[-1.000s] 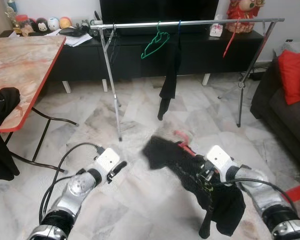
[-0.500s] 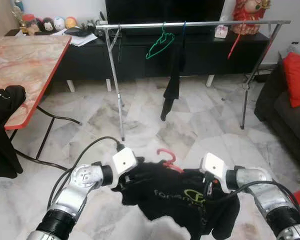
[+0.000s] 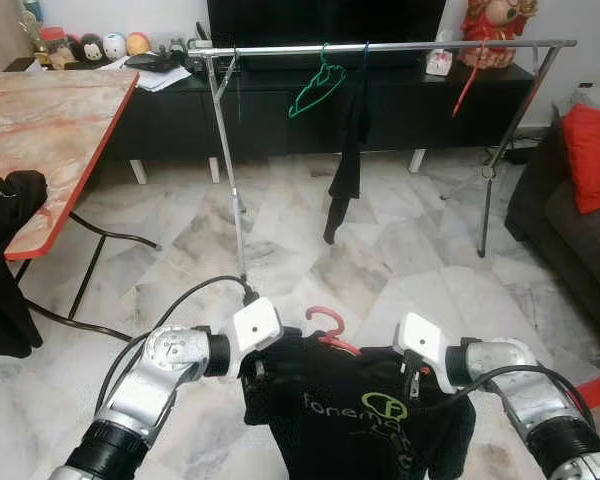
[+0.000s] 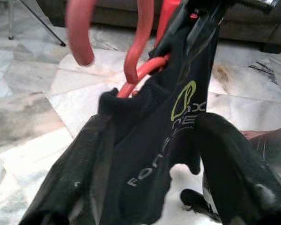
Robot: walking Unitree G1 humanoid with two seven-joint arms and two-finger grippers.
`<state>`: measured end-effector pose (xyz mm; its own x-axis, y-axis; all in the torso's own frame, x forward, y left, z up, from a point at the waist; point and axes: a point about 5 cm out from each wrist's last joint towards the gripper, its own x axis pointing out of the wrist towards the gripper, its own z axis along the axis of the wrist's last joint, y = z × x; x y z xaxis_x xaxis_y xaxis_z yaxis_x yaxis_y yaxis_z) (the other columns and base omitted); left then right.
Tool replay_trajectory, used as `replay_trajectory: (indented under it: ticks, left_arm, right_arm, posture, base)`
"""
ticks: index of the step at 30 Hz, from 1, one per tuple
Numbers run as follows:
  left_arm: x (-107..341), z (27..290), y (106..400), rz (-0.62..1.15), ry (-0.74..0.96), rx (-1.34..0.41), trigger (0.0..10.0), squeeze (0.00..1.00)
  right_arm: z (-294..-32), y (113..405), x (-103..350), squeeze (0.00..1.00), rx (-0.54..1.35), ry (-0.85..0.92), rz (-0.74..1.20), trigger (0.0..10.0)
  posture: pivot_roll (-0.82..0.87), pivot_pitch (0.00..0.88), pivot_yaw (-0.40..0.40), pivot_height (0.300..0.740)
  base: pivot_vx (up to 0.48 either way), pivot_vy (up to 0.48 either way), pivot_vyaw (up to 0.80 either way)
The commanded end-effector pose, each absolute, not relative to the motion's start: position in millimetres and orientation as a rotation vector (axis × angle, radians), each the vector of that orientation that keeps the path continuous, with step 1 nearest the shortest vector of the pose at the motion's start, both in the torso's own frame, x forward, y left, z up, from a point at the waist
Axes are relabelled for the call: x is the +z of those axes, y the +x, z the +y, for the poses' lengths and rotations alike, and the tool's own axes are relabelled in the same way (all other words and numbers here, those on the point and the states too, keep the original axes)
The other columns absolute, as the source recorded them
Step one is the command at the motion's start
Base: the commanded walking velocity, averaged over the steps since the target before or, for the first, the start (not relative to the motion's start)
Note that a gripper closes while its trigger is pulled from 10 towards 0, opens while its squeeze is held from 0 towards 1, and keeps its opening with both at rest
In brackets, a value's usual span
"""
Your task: Hang hanger
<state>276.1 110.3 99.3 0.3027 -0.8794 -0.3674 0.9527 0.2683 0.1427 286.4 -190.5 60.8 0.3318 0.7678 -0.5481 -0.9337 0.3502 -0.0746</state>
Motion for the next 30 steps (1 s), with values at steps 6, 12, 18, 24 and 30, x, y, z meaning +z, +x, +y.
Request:
replay_trajectory:
  ticks: [6,12,18,24,30]
  left_arm:
    - [96.6,110.3,284.7,0.243,0.386,-1.172,10.0,0.00]
    - [98.5,105.4,288.8,0.224,0.355,-1.127,10.0,0.00]
    - [98.0,104.8,289.5,0.239,0.349,-1.145,10.0,0.00]
    - [93.3,104.0,285.6,0.281,0.348,-1.190,10.0,0.00]
    - [89.7,106.1,286.2,0.291,0.335,-1.168,10.0,0.00]
  right_arm:
    - [-187.9,291.6,73.9,0.00,1.170,-0.425,0.405,10.0]
    - [-185.9,288.1,74.7,0.00,1.191,-0.406,0.398,10.0]
    - [-182.5,287.9,74.6,0.00,1.198,-0.394,0.392,10.0]
    - [-176.6,289.0,77.9,0.00,1.203,-0.375,0.359,10.0]
    - [-171.3,286.2,77.4,0.00,1.237,-0.361,0.357,10.0]
  posture:
    - [-0.11,0.000,-0.060,0.740]
    - [-0.11,0.000,-0.062,0.740]
    - [-0.11,0.000,-0.059,0.740]
    - [-0.11,0.000,-0.056,0.740]
    - [-0.11,0.000,-0.056,0.740]
  base:
    - [0.000,0.000,0.00]
    - [0.000,0.000,0.00]
    - [0.000,0.000,0.00]
    - [0.000,0.000,0.00]
    - [0.000,0.000,0.00]
